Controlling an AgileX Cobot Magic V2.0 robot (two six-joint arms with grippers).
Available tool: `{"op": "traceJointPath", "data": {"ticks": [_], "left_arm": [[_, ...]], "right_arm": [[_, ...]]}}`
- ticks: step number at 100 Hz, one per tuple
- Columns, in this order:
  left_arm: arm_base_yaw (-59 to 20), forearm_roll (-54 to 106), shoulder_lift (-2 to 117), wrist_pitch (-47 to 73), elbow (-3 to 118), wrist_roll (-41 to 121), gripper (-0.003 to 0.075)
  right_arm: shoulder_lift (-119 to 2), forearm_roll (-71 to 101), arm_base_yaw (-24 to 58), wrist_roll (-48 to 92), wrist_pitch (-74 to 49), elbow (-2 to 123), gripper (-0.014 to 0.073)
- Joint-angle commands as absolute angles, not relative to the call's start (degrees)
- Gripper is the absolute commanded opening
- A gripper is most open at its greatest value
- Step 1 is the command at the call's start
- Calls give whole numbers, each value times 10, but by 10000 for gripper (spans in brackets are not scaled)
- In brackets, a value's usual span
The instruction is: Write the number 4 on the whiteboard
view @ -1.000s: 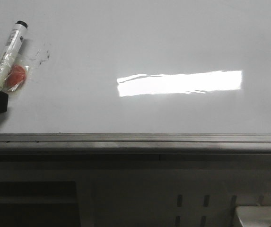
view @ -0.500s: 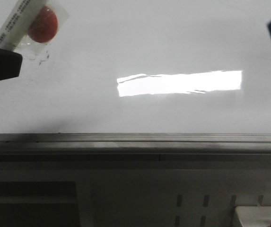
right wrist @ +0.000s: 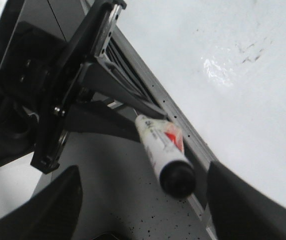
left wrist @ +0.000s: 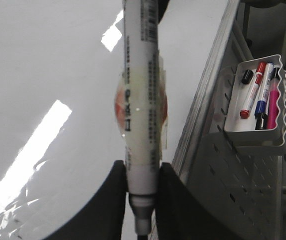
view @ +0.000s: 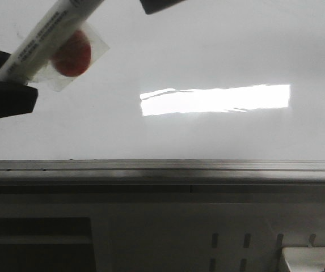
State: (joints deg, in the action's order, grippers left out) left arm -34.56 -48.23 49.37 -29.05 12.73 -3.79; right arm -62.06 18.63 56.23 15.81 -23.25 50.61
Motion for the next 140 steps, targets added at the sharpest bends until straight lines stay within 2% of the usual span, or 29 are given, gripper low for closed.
{"op": "traceJointPath", "data": {"ticks": [1, 29, 37, 44, 54, 56, 66, 86, 92, 121, 140], "left_arm": [[-350, -469, 489, -333, 144, -43, -20], [-350, -486, 489, -338, 144, -43, -20], [-350, -486, 489, -339, 144, -43, -20], [-350, -486, 489, -339, 144, -43, -20], [-350, -486, 489, -339, 144, -43, -18], [-350, -486, 489, -339, 144, -43, -16], [-350, -486, 489, -342, 144, -43, 58], [-350, -394, 472, -335, 144, -43, 411], [-350, -356, 459, -326, 144, -43, 461], [-348, -191, 338, -126, 144, -43, 459], [-320, -141, 304, -95, 144, -43, 459]], "right_arm": [[-630, 182, 563, 170, -186, 537, 456], [-665, 182, 563, 184, -184, 555, 451], [-666, 182, 563, 184, -186, 555, 400], [-666, 182, 562, 184, -187, 555, 264], [-666, 182, 556, 184, -199, 555, -43], [-666, 182, 555, 184, -202, 555, -69], [-666, 182, 551, 184, -207, 555, -64], [-665, 182, 551, 185, -204, 555, -64], [-665, 182, 550, 185, -200, 555, -64], [-666, 182, 502, 185, -225, 604, -64], [-710, 155, 460, 185, -286, 687, -61]]}}
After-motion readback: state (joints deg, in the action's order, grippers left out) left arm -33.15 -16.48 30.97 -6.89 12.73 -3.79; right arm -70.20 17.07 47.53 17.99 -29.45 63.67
